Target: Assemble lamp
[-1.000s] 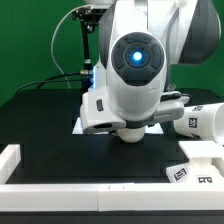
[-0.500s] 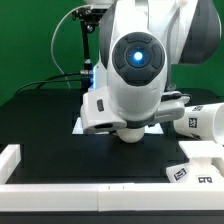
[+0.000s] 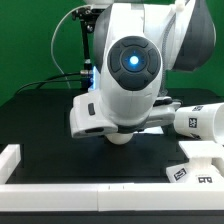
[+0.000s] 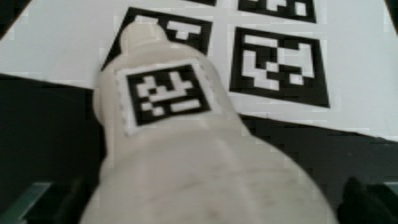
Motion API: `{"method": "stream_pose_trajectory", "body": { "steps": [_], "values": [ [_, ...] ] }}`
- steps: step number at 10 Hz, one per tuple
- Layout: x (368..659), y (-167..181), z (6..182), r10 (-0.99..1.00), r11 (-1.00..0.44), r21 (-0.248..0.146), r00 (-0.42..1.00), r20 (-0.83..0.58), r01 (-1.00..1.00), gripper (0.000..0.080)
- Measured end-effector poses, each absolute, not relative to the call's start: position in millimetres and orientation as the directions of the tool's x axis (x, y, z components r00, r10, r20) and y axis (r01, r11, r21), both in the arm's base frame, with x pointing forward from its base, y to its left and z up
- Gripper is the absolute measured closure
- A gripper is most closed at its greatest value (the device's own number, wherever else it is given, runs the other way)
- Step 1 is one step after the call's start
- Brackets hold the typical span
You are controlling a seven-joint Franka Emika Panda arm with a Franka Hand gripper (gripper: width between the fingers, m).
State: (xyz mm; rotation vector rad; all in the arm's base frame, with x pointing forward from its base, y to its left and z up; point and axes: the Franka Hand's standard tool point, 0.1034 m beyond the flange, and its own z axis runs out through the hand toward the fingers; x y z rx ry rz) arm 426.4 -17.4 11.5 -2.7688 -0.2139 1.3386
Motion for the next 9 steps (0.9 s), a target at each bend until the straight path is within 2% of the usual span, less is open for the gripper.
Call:
{"method": "stream_pose_trajectory", "body": {
  "steps": [3,4,5,6,7,8,9],
  "values": [
    [426.2,-17.5,11.0,0.150,-0.989,-0.113,0.613,-0.775,0.099,0.0101],
    [425.9,-17.7,11.4,0.127,-0.992,-0.091,0.613,-0.780,0.090,0.0101],
    [423.9,-19.7,14.0,0.043,-0.997,0.004,0.602,-0.797,0.076,0.0101],
    [424.1,-18.7,13.4,0.026,-0.997,0.024,0.602,-0.798,0.076,0.0101],
    [424.1,-18.7,13.1,0.029,-0.997,0.021,0.602,-0.798,0.076,0.0101],
    [424.0,-18.7,13.0,0.029,-0.997,0.021,0.602,-0.798,0.076,0.0225],
    [424.0,-18.7,13.1,0.029,-0.997,0.021,0.602,-0.798,0.076,0.0225]
  ]
}}
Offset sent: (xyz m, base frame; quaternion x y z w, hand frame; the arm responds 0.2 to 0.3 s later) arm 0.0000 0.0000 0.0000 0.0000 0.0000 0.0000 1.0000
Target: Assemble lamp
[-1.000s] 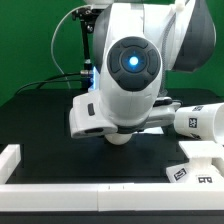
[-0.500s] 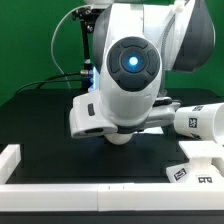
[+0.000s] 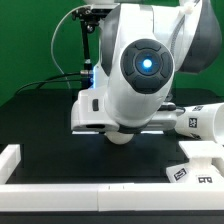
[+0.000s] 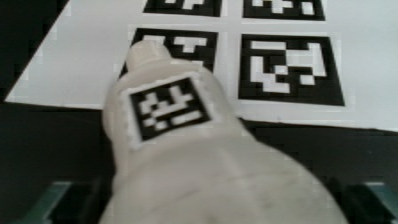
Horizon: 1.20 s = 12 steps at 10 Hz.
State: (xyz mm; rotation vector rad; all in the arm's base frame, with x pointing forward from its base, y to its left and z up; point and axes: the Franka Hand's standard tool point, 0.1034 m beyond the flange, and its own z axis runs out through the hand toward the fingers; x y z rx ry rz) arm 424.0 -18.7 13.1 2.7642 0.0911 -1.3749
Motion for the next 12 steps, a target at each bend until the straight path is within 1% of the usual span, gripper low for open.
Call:
{"method": "stream_pose_trajectory", "body": {
  "steps": [3,4,6,7,8,9,10,11,12],
  "values": [
    [424,-19,13.0,0.029,-0.997,0.021,0.602,-0.798,0.076,0.0228],
    [425,-15,16.7,0.035,-0.998,-0.001,0.597,-0.802,0.057,0.0228],
    [445,2,33.4,0.010,-0.998,-0.045,0.611,-0.792,-0.043,0.0228],
    [456,15,48.2,0.000,-0.994,-0.065,0.614,-0.789,-0.084,0.0226],
    [474,22,64.2,-0.013,-0.991,-0.078,0.656,-0.755,-0.109,0.0226],
    [492,26,87.3,-0.019,-0.991,-0.084,0.730,-0.683,-0.105,0.0226],
    [491,29,99.1,-0.014,-0.993,-0.084,0.769,-0.639,-0.088,0.0226],
    [496,29,95.2,-0.023,-0.993,-0.084,0.819,-0.573,-0.087,0.0226],
    [499,28,95.0,-0.033,-0.993,-0.082,0.863,-0.504,-0.086,0.0226]
  ]
}}
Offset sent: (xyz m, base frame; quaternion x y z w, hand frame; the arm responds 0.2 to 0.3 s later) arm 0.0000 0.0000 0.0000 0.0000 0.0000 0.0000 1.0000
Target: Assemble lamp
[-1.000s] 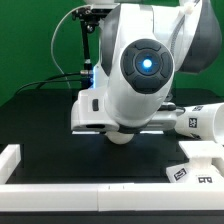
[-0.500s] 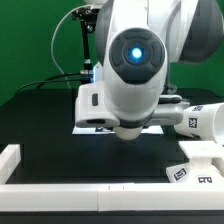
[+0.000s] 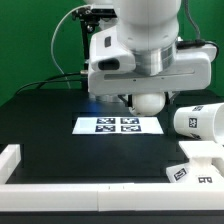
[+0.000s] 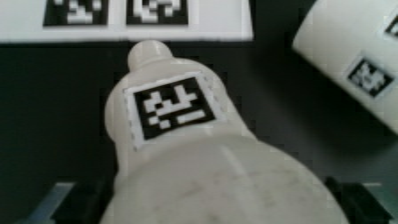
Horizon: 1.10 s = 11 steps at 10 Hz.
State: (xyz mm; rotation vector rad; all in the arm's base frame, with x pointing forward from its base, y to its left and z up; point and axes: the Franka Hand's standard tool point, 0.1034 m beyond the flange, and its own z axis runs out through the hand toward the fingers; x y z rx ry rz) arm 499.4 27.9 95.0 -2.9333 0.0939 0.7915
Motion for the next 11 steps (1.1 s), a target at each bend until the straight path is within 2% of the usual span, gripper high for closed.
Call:
{"method": "stream_pose_trajectory", "body": {
  "steps": [2,3,5,6,7,10,11],
  "values": [
    [499,27,96.8,-0.044,-0.993,-0.080,0.910,-0.411,-0.084,0.0226],
    [510,33,109.6,-0.067,-0.987,-0.113,0.929,-0.363,-0.115,0.0226],
    [550,36,163.6,-0.200,-0.945,-0.236,0.970,-0.135,-0.227,0.0225],
    [558,32,174.9,-0.229,-0.947,-0.229,0.973,-0.016,-0.226,0.0225],
    [561,31,175.0,-0.244,-0.951,-0.216,0.966,0.089,-0.221,0.0225],
    [561,27,169.2,-0.258,-0.959,-0.185,0.934,0.248,-0.216,0.0225],
    [565,31,169.4,-0.287,-0.951,-0.197,0.917,0.276,-0.238,0.0225]
  ]
}}
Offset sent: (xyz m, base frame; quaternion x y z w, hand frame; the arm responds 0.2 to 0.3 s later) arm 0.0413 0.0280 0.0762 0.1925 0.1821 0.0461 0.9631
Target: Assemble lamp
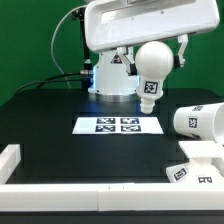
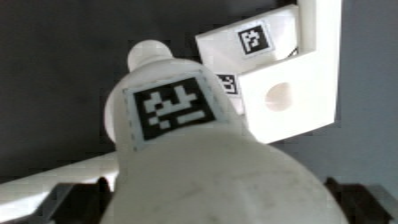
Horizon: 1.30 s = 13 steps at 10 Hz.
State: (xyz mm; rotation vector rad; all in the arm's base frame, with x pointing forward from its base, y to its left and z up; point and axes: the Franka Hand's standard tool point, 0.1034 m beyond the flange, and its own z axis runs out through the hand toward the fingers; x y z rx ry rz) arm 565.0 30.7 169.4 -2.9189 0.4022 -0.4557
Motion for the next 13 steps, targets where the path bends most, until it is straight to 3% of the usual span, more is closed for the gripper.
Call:
{"method": "stream_pose_trajectory", "body": {
  "steps": [3,4,8,13],
  "values": [
    [595,74,169.9,-0.434,-0.887,-0.290,0.862,0.260,-0.359,0.0225],
    [605,87,181.3,-0.437,-0.885,-0.290,0.863,0.253,-0.364,0.0225],
    [603,79,175.6,-0.412,-0.899,-0.276,0.869,0.272,-0.340,0.0225],
    [611,95,150.9,-0.428,-0.898,-0.277,0.826,0.367,-0.342,0.0225]
  ]
}}
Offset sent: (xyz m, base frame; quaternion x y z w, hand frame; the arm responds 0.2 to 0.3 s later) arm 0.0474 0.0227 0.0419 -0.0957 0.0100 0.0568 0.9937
